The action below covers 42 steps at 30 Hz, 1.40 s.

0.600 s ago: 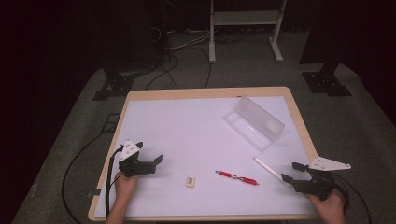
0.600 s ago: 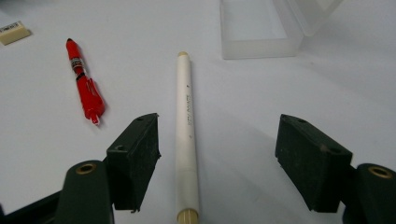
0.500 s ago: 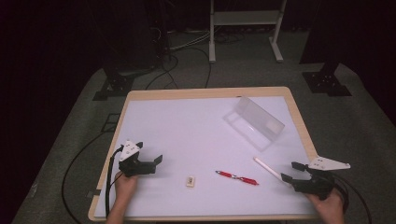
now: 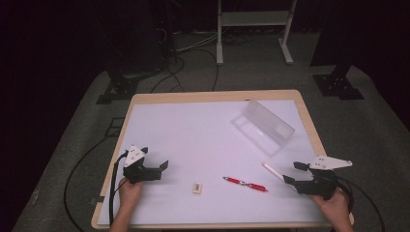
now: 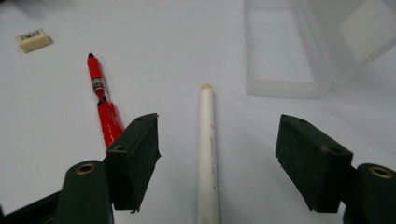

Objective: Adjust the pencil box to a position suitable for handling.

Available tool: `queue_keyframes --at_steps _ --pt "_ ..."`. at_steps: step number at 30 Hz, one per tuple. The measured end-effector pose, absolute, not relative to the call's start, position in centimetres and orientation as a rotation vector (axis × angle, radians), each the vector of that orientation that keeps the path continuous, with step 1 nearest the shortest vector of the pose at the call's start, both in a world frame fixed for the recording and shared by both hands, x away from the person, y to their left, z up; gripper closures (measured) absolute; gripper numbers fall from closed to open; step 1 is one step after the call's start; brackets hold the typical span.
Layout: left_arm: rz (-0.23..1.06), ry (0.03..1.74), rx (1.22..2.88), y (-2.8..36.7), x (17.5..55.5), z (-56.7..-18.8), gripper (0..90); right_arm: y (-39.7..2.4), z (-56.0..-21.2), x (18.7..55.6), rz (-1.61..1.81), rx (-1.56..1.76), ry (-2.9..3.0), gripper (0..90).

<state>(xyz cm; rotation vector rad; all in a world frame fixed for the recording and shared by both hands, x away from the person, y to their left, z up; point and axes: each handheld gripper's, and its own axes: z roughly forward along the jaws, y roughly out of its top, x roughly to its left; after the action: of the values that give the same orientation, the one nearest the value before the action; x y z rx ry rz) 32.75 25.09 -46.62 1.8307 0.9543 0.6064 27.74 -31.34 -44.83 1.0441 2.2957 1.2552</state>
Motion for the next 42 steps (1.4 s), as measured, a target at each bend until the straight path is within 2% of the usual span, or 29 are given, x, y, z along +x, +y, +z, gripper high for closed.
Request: queue_keyframes --at_steps 42 --pt "0.603 0.949 1.831 25.0 32.7 -46.6 0.0 -25.1 -41.3 35.9 1.071 0.935 2.449 30.0"
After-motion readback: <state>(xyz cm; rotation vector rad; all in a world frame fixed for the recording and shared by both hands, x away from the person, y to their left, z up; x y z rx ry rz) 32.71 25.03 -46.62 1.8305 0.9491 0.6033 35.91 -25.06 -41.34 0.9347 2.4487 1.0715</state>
